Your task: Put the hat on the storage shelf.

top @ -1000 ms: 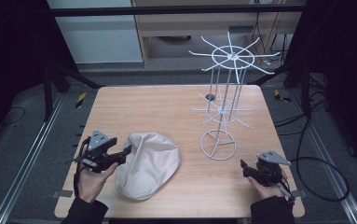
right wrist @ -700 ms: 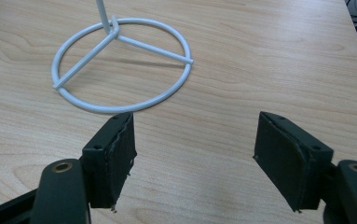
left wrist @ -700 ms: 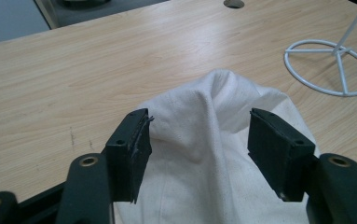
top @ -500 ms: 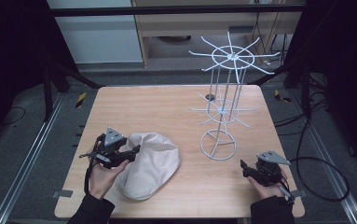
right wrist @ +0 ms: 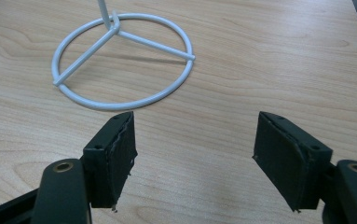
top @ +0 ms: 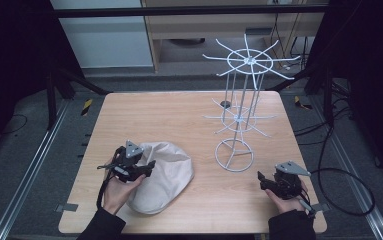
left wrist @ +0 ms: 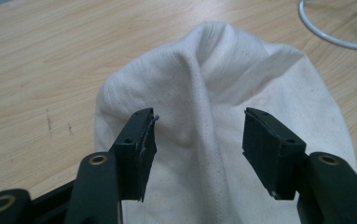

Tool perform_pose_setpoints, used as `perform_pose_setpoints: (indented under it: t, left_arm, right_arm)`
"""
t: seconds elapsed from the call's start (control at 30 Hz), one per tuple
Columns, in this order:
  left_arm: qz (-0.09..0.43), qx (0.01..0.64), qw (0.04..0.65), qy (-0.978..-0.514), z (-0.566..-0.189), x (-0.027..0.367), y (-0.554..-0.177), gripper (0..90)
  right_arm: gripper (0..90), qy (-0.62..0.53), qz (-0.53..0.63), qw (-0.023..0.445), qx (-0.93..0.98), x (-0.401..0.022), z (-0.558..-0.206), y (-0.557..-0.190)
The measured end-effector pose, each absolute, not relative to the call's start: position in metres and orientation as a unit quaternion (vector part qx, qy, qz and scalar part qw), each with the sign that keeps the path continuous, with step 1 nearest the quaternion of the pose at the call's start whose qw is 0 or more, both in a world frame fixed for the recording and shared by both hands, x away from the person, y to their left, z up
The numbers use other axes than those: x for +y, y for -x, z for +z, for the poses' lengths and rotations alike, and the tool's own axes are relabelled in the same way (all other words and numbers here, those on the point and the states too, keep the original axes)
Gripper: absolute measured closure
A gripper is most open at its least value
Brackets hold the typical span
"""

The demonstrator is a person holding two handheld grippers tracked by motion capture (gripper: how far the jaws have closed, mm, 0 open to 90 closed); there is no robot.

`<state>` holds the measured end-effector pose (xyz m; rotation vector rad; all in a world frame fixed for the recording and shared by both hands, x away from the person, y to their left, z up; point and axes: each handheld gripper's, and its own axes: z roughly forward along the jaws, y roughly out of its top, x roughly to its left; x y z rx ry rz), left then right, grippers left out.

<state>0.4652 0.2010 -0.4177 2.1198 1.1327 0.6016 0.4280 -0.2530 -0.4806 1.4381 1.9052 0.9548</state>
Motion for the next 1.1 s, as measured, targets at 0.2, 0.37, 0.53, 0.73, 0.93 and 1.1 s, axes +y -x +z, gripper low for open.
perform_pose_setpoints:
  t: [0.2,0.37,0.53,0.73,0.93,1.1]
  left_arm:
    - [0.221,0.437,0.317,-0.812,-0.424,0.201,-0.469,47.8]
    - [0.213,0.442,0.307,-0.815,-0.431,0.199,-0.471,51.8]
    - [0.204,0.444,0.295,-0.821,-0.438,0.196,-0.474,55.7]
    - [0.184,0.448,0.295,-0.824,-0.443,0.196,-0.477,64.4]
    - [0.174,0.455,0.298,-0.821,-0.446,0.198,-0.478,76.6]
    - [0.168,0.463,0.31,-0.813,-0.445,0.2,-0.477,86.4]
  right_arm:
    - [29.6,-0.537,0.354,0.278,0.713,-0.253,-0.481,-0.429]
    - [29.5,-0.537,0.354,0.276,0.714,-0.252,-0.482,-0.43]
    - [29.5,-0.538,0.353,0.276,0.714,-0.253,-0.482,-0.43]
    - [29.5,-0.538,0.352,0.276,0.714,-0.253,-0.482,-0.43]
    - [29.5,-0.539,0.352,0.275,0.714,-0.253,-0.482,-0.43]
    - [29.5,-0.539,0.352,0.273,0.715,-0.253,-0.483,-0.43]
